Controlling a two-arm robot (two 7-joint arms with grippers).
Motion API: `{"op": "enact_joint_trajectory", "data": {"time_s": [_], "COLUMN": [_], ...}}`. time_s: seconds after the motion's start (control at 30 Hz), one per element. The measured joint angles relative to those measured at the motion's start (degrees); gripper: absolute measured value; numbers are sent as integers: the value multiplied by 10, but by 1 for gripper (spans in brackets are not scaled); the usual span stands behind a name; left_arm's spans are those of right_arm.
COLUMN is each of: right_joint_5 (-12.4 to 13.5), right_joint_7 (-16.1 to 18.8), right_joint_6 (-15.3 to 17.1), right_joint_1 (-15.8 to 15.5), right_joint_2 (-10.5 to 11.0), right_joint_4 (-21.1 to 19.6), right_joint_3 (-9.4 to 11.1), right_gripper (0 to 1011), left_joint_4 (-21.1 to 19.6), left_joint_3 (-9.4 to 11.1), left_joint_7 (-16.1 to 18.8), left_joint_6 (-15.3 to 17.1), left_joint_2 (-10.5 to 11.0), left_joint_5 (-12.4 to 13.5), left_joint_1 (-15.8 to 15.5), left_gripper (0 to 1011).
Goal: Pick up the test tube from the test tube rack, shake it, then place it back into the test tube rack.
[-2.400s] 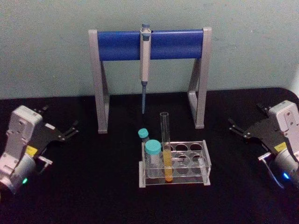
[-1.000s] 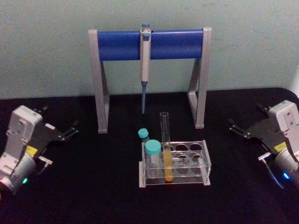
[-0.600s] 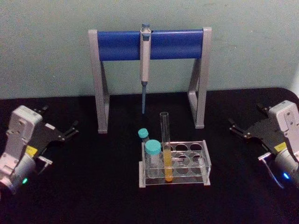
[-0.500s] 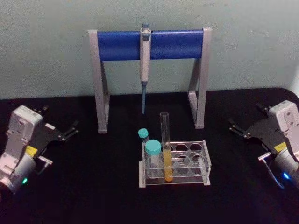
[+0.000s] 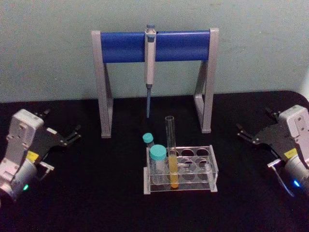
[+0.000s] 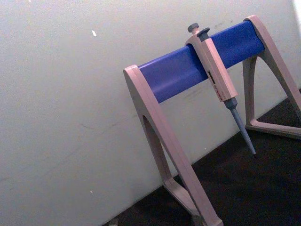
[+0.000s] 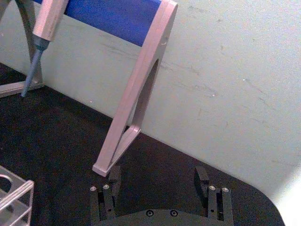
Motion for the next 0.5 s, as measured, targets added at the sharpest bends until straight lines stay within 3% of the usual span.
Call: {"op": "enact_joint_trajectory", "data": {"time_s": [0.23,0.5], "right_joint_5": [2,23], "right_joint_7": [10,30], "right_joint_6": [-1,-4], "right_joint_1": [-28,-73], "right_joint_2": [5,11], "right_joint_4": [-27,-74], "right_joint_3": [14,32], "right_gripper": [1000,1000], "left_joint_4": [0,0], "left_joint_3": [0,0], "left_joint_7": [0,0], "left_joint_6": [0,0], "left_joint_2": [0,0], "left_joint_5": [0,0], "left_joint_1": [0,0], "left_gripper": [1001,1001]}}
